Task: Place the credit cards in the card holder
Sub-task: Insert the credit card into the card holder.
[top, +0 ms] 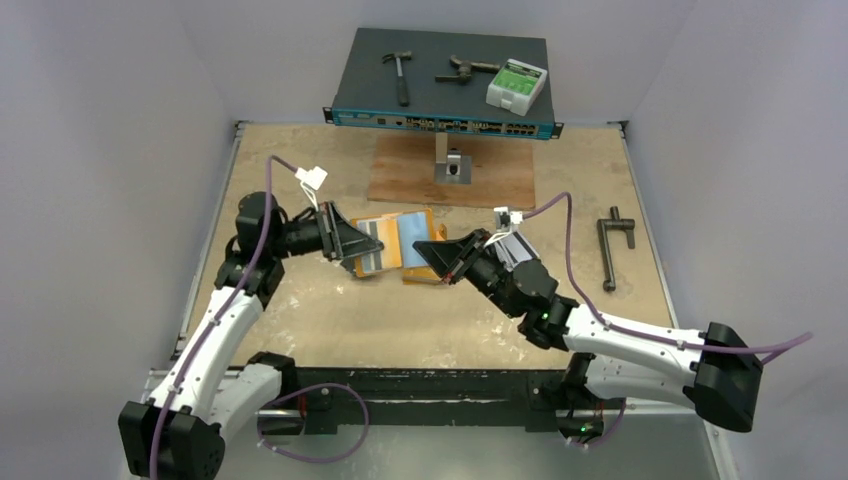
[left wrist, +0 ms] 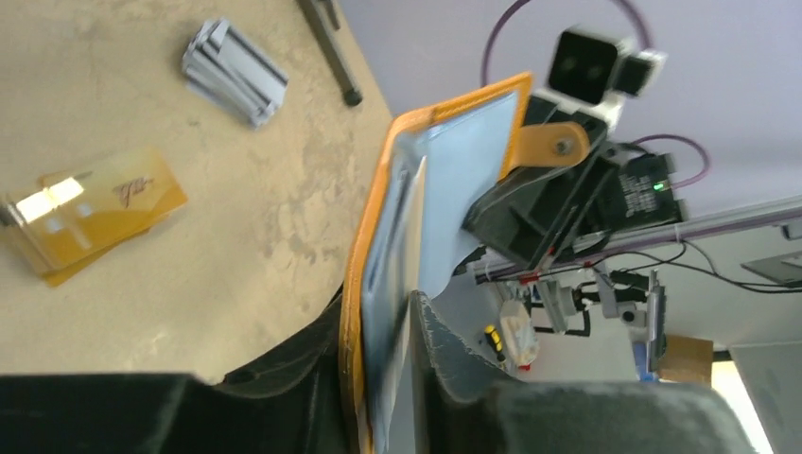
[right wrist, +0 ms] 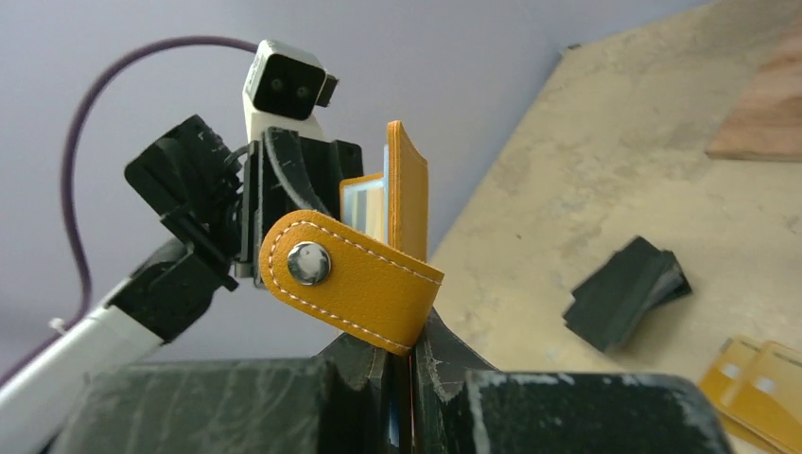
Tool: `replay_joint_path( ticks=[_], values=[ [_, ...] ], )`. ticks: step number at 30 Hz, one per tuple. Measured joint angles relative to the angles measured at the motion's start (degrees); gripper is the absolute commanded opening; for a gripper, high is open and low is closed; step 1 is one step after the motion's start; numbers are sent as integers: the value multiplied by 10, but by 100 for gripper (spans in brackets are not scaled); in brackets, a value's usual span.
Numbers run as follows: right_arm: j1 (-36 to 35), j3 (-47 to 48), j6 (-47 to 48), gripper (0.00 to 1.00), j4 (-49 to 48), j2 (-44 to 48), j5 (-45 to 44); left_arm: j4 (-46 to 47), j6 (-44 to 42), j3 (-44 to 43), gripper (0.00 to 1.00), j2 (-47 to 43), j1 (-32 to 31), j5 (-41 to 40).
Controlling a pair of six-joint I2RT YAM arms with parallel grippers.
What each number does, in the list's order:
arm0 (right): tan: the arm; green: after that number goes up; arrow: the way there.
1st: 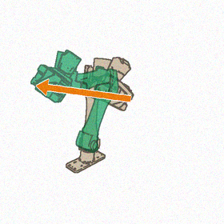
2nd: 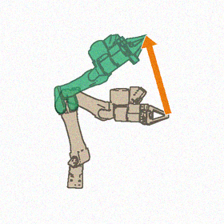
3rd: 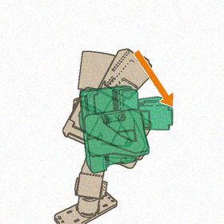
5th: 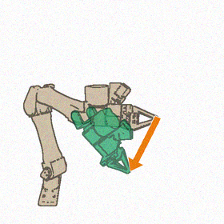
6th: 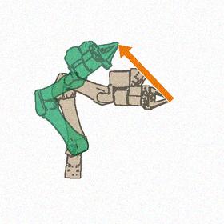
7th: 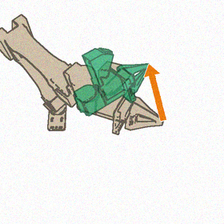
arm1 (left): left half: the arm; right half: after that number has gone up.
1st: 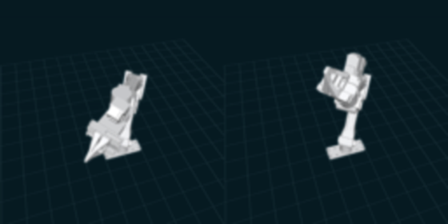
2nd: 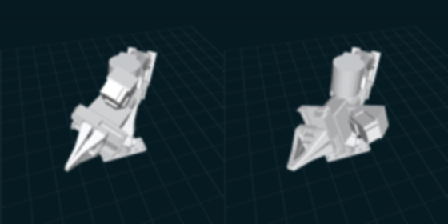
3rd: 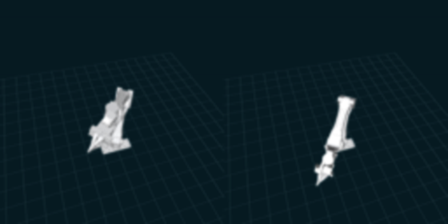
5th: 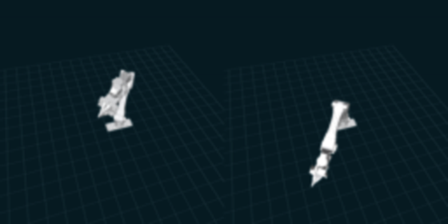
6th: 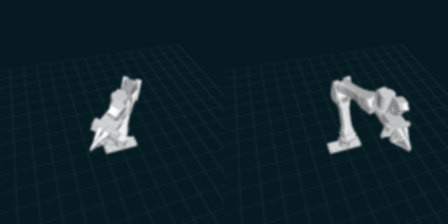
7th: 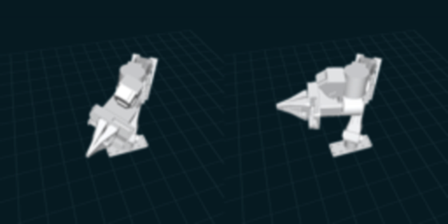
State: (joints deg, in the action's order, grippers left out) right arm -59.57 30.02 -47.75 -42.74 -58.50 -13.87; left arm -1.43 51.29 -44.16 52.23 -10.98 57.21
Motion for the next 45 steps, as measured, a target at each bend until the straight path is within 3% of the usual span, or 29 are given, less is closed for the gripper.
replay_joint_path(
  ticks=[2, 3, 6, 13, 19, 21, 25, 32, 39, 45],
  values=[
    [0, 16, 16, 0, 49, -5, 4, -29, -31, 26, 74, 1, 0, 0],
    [0, 19, 22, 0, 67, -6, 6, -43, -46, 35, 85, 2, -1, -1],
    [1, 20, 32, 0, 115, -6, 17, -92, -94, 56, 97, 4, -1, -9],
    [1, -33, 34, 0, 181, -16, 61, -251, -242, 1, 100, 0, -1, -47],
    [-4, -76, 26, 0, 196, -79, 103, -458, -449, -215, 100, 41, 4, -122],
    [-5, -77, 24, 0, 205, -98, 107, -498, -508, -251, 100, 47, 10, -146],
    [-9, -77, 24, 0, 219, -115, 108, -541, -590, -218, 100, 9, 24, -216],
    [-24, -76, 20, 0, 254, -117, 85, -534, -642, -80, 100, -91, 31, -338],
    [-43, -43, 7, 0, 313, -136, 42, -492, -638, -72, 100, -105, 38, -375],
    [-54, -24, -1, 0, 358, -141, 9, -473, -624, -85, 100, -47, 50, -369]
  ],
)
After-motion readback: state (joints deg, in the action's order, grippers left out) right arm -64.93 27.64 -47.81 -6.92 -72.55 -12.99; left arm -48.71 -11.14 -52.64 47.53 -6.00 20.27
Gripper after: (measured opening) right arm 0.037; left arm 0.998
